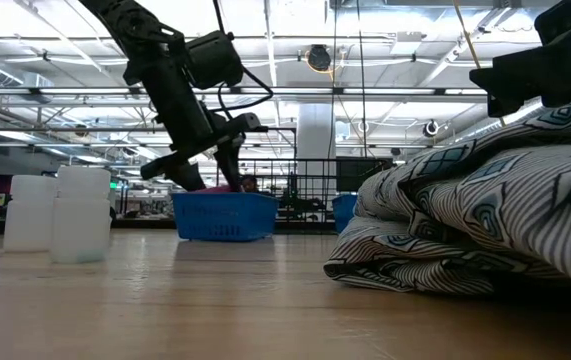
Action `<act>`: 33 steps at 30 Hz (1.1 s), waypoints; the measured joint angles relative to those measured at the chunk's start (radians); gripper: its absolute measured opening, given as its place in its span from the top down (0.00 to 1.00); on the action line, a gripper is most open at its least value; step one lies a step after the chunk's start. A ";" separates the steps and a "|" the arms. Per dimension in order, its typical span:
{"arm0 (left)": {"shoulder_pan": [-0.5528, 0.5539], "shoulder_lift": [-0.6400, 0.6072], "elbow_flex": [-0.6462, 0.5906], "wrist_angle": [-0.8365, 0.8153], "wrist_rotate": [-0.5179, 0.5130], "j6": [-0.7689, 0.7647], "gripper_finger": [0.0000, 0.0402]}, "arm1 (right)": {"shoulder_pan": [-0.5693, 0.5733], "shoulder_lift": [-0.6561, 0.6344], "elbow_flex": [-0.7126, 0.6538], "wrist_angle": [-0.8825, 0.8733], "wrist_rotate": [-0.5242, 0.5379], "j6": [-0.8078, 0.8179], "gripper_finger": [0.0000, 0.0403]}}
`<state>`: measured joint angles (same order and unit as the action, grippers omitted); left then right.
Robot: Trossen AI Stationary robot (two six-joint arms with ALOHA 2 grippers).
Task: Pick & Place Medicine items
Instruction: Put the pink bandage into the left blue bin
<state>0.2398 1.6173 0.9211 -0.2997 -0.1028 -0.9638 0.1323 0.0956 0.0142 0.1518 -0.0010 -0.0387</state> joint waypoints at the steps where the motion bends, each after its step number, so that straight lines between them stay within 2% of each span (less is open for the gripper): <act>1: 0.000 0.000 0.000 0.001 0.000 0.000 0.39 | 0.000 0.000 0.000 0.000 0.000 0.000 0.65; 6: 0.000 0.000 0.000 0.016 0.005 0.000 0.38 | 0.000 0.000 0.000 0.000 0.000 0.000 0.65; 17: 0.003 -0.040 0.002 -0.013 0.005 0.025 0.43 | 0.000 0.000 0.000 0.000 0.000 0.000 0.65; 26: -0.007 -0.177 0.003 -0.064 -0.082 0.034 0.45 | 0.000 0.001 0.000 -0.002 0.000 0.000 0.65; 33: -0.110 -0.170 0.003 0.079 -0.170 0.038 0.45 | 0.000 0.002 0.000 0.000 0.000 0.000 0.65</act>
<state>0.1299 1.4478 0.9241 -0.2211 -0.2726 -0.9262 0.1322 0.0971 0.0140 0.1520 -0.0010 -0.0387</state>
